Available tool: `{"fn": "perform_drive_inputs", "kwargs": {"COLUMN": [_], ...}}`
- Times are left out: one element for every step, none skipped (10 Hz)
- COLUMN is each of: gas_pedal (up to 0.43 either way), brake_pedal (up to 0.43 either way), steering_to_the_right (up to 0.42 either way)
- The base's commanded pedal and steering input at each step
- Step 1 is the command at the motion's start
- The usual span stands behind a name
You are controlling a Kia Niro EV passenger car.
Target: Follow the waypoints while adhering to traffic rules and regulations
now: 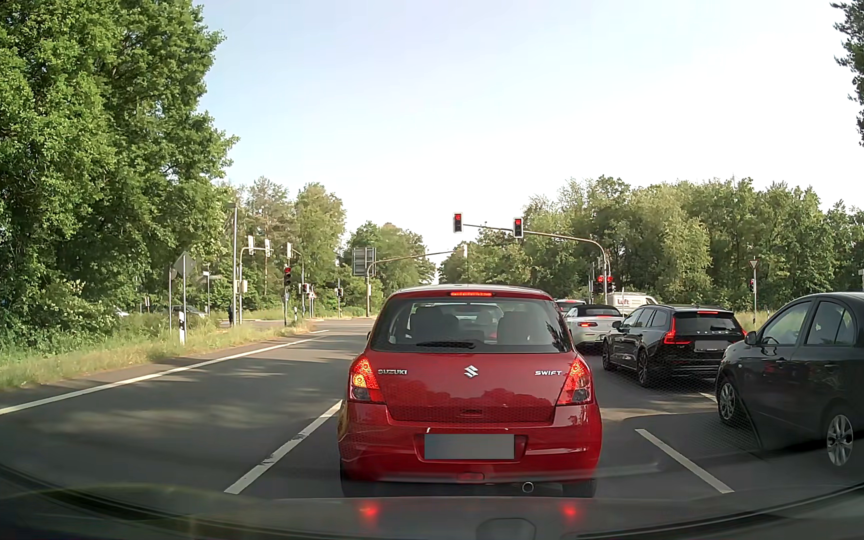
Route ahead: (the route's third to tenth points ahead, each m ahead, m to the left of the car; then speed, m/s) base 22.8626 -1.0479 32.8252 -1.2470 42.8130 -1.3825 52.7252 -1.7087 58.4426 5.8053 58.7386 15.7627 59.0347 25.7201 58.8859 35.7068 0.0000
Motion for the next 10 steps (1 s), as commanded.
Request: {"fn": "perform_drive_inputs", "kwargs": {"gas_pedal": [0.000,0.000,0.000,0.000,0.000,0.000,0.000,0.000,0.000,0.000], "brake_pedal": [0.268,0.268,0.268,0.268,0.268,0.268,0.268,0.268,0.268,0.268], "steering_to_the_right": [0.000,0.000,0.000,0.000,0.000,0.000,0.000,0.000,0.000,0.000]}}
